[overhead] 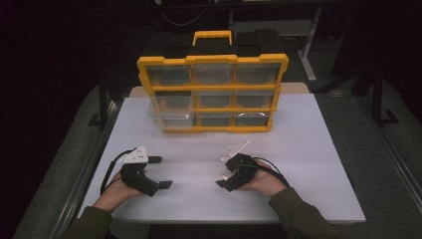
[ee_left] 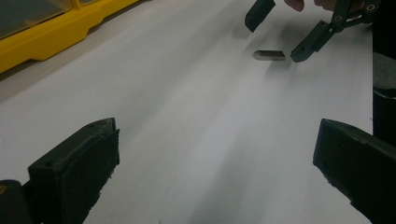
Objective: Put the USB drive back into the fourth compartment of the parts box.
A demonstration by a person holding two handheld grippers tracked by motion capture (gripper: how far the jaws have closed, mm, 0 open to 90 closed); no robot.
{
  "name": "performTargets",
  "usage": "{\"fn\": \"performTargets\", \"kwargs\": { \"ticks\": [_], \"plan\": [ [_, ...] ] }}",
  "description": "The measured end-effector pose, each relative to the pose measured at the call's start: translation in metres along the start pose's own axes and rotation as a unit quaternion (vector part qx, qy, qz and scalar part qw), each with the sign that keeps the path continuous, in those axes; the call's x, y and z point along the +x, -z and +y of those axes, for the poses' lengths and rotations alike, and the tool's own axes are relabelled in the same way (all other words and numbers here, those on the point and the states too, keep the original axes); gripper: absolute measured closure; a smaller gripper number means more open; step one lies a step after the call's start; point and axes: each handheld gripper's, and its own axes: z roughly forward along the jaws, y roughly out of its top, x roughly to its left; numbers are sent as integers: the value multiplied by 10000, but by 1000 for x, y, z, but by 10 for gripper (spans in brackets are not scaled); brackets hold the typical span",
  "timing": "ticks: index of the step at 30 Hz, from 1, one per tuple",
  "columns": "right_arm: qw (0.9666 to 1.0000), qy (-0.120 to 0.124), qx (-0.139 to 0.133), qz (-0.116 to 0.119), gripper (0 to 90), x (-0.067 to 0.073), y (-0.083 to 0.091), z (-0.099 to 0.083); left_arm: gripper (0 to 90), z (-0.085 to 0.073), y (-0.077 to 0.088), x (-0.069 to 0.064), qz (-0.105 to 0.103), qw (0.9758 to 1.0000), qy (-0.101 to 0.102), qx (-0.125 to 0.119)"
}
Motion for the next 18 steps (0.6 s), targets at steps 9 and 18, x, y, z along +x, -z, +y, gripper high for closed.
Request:
{"fn": "performTargets", "kwargs": {
  "ticks": [9,18],
  "plan": [
    [10000,13,60,16,413,0,0,-1,0,0,0,0,-6,10000,-2,9],
    [9998,55,169,14,494,0,-2,-2,0,0,-1,-1,-11,10000,-4,4]
  ]
}}
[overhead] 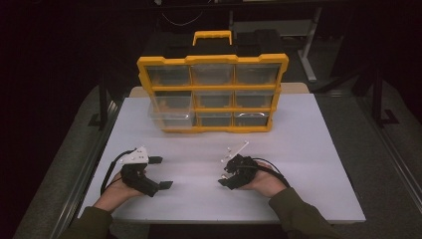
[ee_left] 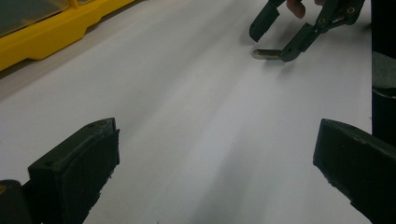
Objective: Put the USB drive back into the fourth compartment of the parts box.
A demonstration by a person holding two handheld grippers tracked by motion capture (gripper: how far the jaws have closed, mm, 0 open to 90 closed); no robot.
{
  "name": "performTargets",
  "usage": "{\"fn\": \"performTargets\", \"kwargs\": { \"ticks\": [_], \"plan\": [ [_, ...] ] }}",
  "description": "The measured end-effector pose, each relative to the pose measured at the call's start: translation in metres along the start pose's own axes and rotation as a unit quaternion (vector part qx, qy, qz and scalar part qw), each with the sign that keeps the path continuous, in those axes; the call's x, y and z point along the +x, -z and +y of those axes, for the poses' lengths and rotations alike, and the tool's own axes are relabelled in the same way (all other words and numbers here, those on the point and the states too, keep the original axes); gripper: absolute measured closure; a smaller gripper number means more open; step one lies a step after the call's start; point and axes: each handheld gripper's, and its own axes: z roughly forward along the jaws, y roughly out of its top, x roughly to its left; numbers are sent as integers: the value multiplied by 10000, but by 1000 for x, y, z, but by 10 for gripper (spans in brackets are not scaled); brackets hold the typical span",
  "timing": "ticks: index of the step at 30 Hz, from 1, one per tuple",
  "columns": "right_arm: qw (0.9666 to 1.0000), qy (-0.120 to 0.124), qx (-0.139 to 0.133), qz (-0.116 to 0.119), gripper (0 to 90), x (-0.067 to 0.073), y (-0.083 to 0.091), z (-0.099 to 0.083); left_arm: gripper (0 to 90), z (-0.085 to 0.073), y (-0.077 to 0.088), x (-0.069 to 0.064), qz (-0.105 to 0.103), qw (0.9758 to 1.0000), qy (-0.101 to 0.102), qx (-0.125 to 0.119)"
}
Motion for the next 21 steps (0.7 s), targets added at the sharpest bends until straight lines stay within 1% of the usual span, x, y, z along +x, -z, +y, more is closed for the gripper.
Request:
{"fn": "performTargets", "kwargs": {
  "ticks": [1,4,9,17,21],
  "plan": [
    [10000,16,37,-28,526,0,-1,0,0,0,0,0,-1,10000,1,-1],
    [10000,21,73,-37,558,0,-1,0,0,0,0,0,-3,10000,1,-4],
    [9999,15,102,13,618,0,-1,-1,0,0,0,0,-9,10000,10,-8],
    [9999,0,149,-4,678,0,-2,-1,0,0,0,1,-11,10000,21,-11],
    [9999,11,154,-13,692,-1,-2,-1,0,0,1,1,-16,10000,32,-23]
  ]
}}
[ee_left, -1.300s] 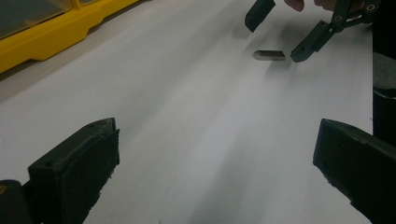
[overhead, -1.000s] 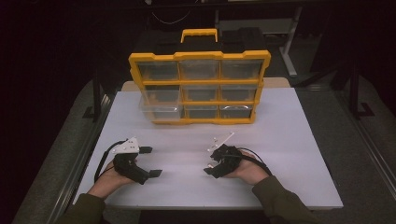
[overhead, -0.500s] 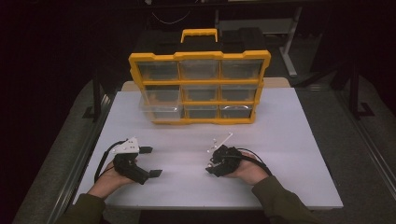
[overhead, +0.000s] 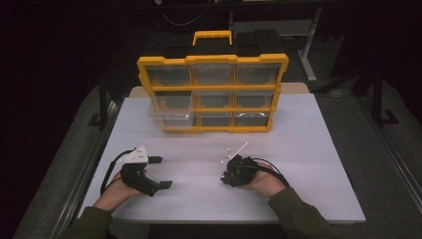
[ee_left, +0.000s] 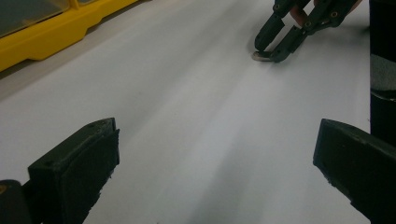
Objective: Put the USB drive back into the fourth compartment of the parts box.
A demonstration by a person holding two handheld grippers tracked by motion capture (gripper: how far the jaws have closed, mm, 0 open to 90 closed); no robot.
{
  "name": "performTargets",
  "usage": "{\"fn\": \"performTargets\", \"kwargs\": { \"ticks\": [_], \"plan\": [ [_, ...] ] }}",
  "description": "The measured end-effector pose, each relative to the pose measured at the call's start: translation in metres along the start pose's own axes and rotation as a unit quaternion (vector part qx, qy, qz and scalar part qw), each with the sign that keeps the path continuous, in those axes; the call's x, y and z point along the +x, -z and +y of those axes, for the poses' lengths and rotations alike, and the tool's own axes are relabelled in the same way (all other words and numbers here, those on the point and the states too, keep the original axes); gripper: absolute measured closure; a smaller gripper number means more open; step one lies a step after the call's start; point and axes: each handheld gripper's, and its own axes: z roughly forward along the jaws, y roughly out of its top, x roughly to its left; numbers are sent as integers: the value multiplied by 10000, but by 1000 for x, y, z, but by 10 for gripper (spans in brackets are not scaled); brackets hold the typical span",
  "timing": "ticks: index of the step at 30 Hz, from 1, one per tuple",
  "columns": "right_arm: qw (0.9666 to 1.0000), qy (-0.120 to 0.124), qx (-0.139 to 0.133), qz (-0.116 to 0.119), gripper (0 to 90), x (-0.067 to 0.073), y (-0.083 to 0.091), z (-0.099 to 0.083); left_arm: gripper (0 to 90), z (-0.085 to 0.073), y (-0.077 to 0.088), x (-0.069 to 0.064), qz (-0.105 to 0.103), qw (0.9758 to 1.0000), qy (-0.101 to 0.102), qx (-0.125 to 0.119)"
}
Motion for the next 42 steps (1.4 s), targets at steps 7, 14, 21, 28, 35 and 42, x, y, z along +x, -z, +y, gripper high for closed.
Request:
{"fn": "performTargets", "kwargs": {
  "ticks": [7,14,21,28,35,42],
  "plan": [
    [10000,5,34,16,724,-1,0,0,0,0,0,0,2,10000,3,3],
    [10000,-7,63,-29,767,-1,0,0,0,0,0,0,9,10000,9,-10],
    [10000,-51,60,-11,774,-2,0,0,0,1,0,0,8,10000,7,-33],
    [10000,-15,53,-21,778,-2,0,1,0,1,0,0,-1,10000,9,-37],
    [10000,12,-38,-27,778,-4,4,3,0,0,0,0,-11,10000,23,-55],
    [9998,10,-196,8,778,-7,13,8,0,0,1,0,-5,10000,39,-75]
  ]
}}
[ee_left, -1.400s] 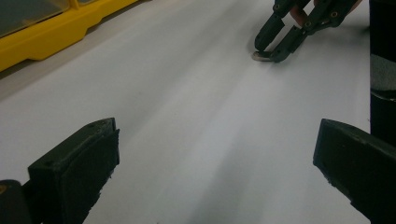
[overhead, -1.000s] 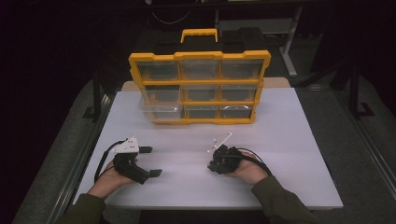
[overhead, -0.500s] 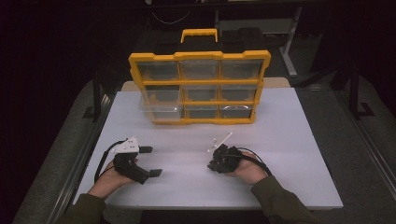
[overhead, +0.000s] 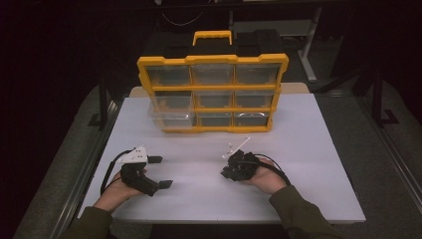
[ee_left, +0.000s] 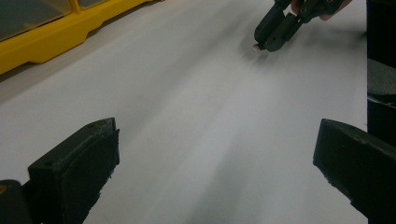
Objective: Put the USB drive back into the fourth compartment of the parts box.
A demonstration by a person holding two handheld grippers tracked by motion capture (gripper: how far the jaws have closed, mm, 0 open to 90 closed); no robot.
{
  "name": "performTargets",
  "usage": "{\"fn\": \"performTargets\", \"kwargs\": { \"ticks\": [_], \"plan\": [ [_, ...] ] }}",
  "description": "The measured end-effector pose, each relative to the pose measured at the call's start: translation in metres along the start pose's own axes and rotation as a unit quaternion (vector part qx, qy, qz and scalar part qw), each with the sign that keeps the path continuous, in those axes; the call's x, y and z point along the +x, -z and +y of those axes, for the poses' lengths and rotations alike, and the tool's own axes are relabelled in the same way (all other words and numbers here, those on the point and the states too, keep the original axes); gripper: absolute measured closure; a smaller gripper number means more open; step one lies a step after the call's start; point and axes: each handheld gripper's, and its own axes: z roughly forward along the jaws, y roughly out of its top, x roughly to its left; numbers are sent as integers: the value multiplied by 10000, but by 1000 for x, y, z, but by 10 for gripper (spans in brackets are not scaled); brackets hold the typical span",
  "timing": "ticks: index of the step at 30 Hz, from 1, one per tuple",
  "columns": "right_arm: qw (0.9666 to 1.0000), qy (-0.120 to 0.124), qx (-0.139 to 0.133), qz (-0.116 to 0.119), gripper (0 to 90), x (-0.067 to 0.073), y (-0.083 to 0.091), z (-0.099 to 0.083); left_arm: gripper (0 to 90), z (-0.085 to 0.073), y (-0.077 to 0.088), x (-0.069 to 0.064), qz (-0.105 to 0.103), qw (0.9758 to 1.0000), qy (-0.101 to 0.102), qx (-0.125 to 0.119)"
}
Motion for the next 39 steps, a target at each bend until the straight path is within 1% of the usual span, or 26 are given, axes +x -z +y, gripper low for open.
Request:
{"fn": "performTargets", "kwargs": {
  "ticks": [7,13,14,17,20,22,25,26,31,36,39],
  "plan": [
    [10000,-9,-67,33,778,-5,10,5,0,0,1,0,15,10000,0,-16],
    [10000,-10,-96,7,778,-7,17,11,0,0,1,-1,0,10000,-5,-9],
    [9999,34,-123,1,778,-9,21,14,0,0,1,0,6,10000,-6,-9],
    [9999,13,-153,-13,778,-10,26,18,0,0,1,-1,10,10000,6,-11],
    [9999,46,-163,-25,778,-11,27,19,0,0,1,0,5,10000,-2,-4],
    [9997,88,-206,-17,778,-13,32,24,0,0,0,-1,-3,10000,-1,3],
    [9998,45,-200,-23,777,-13,34,26,0,0,0,-1,-5,10000,1,7],
    [9997,92,-235,-6,778,-15,36,30,0,-1,0,-1,-19,10000,19,7],
    [9996,59,-262,-2,778,-16,39,35,0,-1,0,-1,-20,10000,1,4],
    [9994,82,-323,24,778,-17,45,44,0,0,0,-1,-17,10000,1,-1],
    [9993,109,-343,35,778,-19,47,47,0,0,0,-1,-20,10000,7,-8]
  ]
}}
